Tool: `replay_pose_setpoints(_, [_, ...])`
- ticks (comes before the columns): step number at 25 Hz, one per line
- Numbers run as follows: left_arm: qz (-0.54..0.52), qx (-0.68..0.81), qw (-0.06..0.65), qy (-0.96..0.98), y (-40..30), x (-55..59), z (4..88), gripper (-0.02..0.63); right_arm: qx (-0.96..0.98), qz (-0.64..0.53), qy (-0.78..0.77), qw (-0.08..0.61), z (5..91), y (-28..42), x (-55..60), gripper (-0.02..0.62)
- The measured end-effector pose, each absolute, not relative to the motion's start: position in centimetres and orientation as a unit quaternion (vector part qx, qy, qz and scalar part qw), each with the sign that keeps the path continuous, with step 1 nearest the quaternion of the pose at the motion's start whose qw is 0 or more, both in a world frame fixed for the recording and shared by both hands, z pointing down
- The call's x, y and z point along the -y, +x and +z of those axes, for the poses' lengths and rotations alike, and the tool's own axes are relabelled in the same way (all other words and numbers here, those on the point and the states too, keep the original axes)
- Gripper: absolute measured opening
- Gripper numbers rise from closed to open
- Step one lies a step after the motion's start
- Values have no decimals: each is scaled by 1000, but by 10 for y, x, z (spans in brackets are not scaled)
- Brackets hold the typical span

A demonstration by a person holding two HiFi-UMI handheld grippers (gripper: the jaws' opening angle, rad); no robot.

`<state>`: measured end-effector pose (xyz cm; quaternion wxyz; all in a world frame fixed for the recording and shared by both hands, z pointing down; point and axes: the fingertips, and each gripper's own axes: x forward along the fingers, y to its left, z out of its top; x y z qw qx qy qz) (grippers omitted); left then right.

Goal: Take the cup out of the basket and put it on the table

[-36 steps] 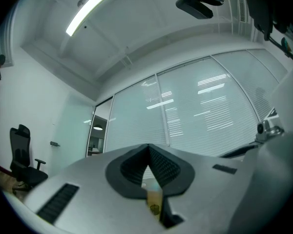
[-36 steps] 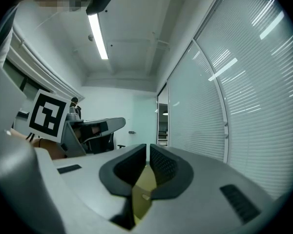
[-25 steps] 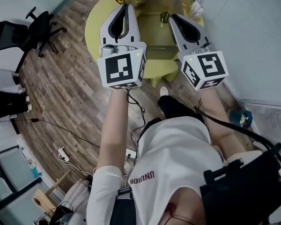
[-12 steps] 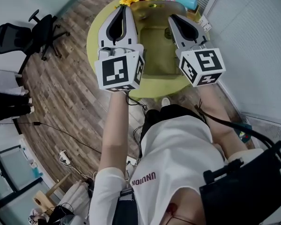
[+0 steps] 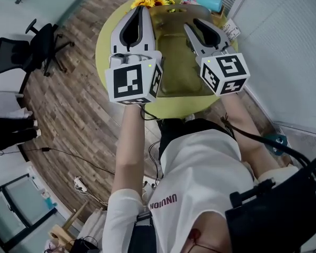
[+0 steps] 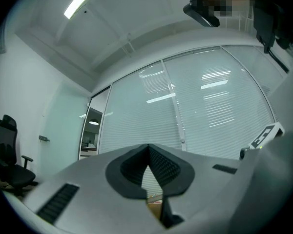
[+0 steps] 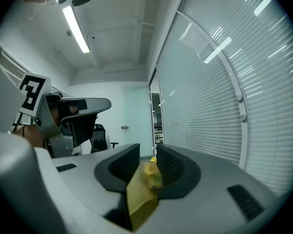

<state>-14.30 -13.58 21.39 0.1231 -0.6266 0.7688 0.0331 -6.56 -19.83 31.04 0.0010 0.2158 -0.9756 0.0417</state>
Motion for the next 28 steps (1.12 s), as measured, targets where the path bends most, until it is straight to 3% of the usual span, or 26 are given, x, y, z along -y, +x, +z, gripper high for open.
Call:
replay_pose_setpoints(7, [39, -729, 102, -675, -164, 167, 226, 12, 958, 53, 280, 30, 341, -88, 219, 110])
replay_pose_setpoints(28, [60, -636, 18, -769, -188, 231, 287, 12, 890, 27, 358, 279, 482, -117, 267, 141])
